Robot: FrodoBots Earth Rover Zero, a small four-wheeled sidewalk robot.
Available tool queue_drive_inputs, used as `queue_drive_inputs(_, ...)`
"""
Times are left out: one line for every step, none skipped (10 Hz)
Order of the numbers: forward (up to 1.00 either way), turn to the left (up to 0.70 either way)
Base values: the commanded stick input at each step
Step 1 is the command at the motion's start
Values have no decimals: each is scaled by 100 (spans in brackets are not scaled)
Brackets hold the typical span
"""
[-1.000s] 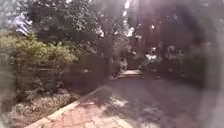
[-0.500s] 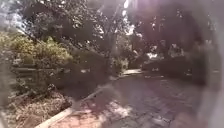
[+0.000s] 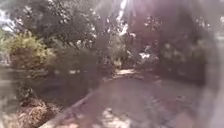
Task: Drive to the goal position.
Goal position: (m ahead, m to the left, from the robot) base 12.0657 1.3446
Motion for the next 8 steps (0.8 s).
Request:
queue_drive_inputs(70, -35)
queue_drive_inputs(70, -35)
queue_drive_inputs(70, -35)
queue_drive_inputs(70, -35)
queue_drive_inputs(70, -35)
queue_drive_inputs(70, -35)
queue_drive_inputs(70, -22)
queue_drive_inputs(70, -1)
